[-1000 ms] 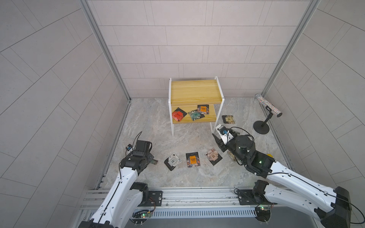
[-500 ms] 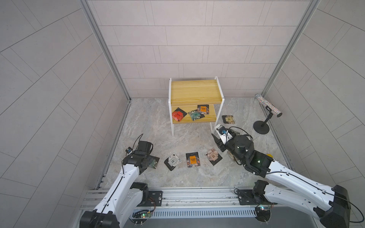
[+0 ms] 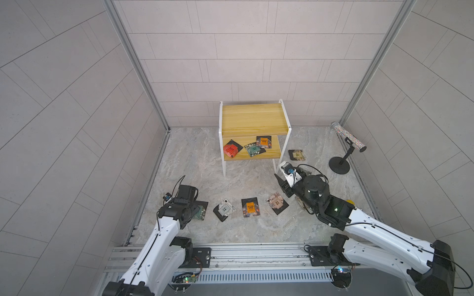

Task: Remove the tea bags from the shelf
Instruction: Place the tea bag at the center of the board, then pick up the tea bag from the shelf.

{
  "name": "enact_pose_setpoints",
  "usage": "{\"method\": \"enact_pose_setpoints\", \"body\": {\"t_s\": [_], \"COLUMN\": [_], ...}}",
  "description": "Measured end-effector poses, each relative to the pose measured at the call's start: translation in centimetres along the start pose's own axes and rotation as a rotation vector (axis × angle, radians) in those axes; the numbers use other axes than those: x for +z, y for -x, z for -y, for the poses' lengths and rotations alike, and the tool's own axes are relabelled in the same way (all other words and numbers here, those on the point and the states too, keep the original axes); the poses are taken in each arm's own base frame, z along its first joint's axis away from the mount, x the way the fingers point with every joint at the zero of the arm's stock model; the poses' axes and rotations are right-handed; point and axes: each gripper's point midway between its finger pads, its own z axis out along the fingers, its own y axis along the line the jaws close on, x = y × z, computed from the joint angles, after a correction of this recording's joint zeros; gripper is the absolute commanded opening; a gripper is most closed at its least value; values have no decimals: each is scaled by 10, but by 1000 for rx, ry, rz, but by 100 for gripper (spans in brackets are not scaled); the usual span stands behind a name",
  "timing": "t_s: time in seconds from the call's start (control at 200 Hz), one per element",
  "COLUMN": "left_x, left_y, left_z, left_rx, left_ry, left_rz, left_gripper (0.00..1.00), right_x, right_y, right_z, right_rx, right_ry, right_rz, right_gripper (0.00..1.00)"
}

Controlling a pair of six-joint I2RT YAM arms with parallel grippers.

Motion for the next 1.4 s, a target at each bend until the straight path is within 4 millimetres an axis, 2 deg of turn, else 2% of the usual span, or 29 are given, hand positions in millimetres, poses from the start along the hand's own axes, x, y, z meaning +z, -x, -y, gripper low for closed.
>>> {"method": "enact_pose_setpoints", "body": {"t_s": [0.19, 0.455, 0.63, 0.861, 1.031, 1.401], "left_x": [-12, -51, -75, -94, -98, -97], "left_y": [4, 25, 37, 49, 62, 94], "left_z": [20, 75, 117, 170, 202, 251], "left_rx": [23, 98, 161, 232, 232, 221], "left_ry": [-79, -282, -410, -555, -656, -759], "left_rz": [-15, -6, -28, -82, -125, -166], "left_gripper": [74, 78, 82, 82, 82, 83], "right_x": [-1, -5, -10, -11, -13, -11], "right_y": [-5, 2, 2, -1, 1, -1], "right_z": [-2, -10, -29, -54, -67, -78], "right_rx": [22, 108, 182, 229, 243, 259], "right_ry": [16, 102, 227, 366, 441, 499], "right_rz": [-30, -59, -89, -147, -169, -203], "right_gripper": [65, 66, 66, 67, 69, 69]}}
